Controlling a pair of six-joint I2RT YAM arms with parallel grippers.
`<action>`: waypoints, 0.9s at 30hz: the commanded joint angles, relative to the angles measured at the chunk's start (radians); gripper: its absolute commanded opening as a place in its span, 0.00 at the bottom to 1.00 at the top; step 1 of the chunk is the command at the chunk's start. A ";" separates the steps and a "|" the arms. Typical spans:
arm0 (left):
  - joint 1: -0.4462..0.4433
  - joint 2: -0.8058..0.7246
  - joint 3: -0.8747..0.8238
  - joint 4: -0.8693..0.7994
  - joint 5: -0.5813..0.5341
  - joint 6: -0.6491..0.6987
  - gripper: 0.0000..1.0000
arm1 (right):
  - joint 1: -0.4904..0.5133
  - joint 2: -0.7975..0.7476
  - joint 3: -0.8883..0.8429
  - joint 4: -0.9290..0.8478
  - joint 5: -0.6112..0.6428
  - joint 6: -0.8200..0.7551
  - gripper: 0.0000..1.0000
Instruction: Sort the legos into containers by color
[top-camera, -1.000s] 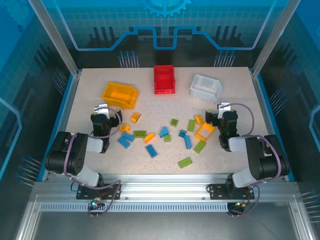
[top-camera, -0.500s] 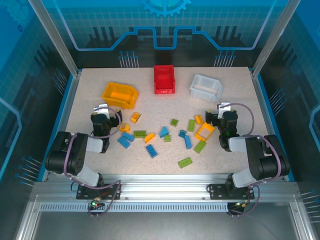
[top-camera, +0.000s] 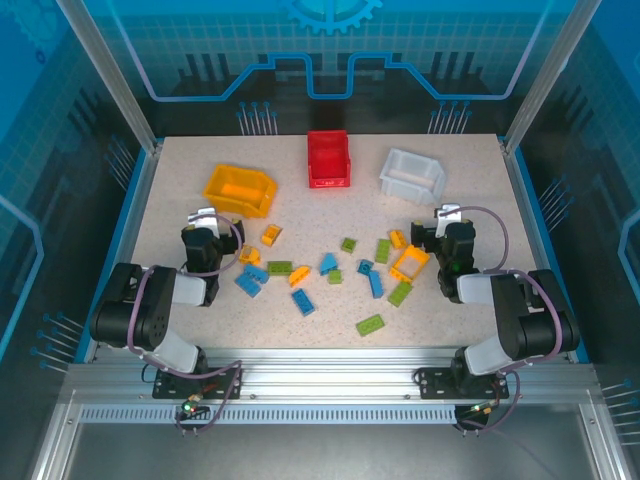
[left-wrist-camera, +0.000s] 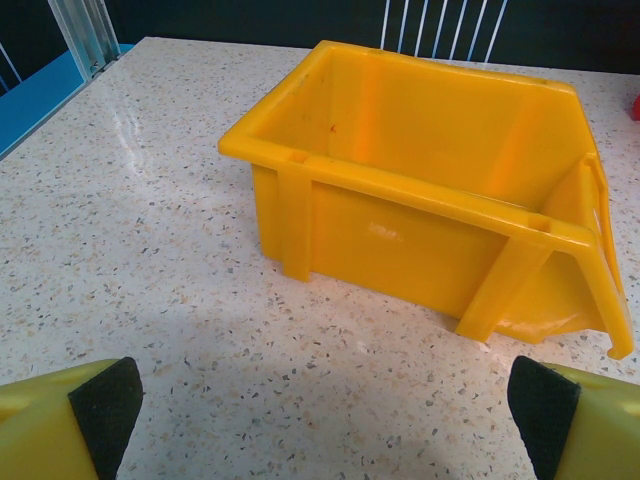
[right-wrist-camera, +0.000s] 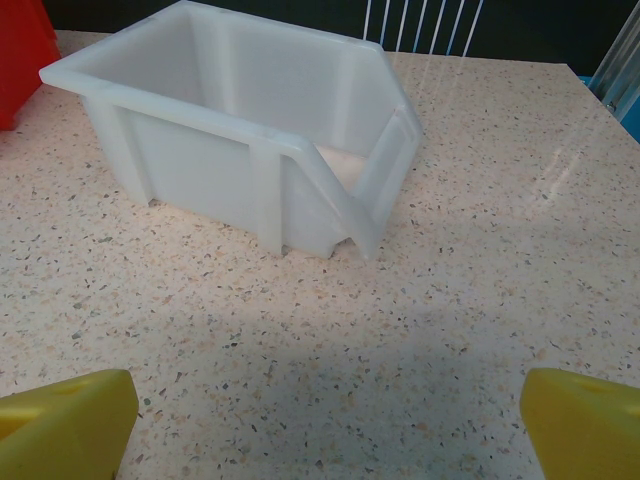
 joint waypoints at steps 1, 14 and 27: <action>-0.001 -0.007 0.016 0.002 0.021 -0.002 0.99 | -0.007 0.005 0.006 0.008 0.012 0.010 1.00; -0.394 -0.774 0.274 -0.776 -0.361 -0.080 0.99 | 0.148 -0.749 0.283 -0.791 0.087 0.139 1.00; -0.113 -0.489 0.787 -1.770 0.225 -0.739 0.92 | 0.439 -0.485 0.765 -1.547 0.049 0.543 0.80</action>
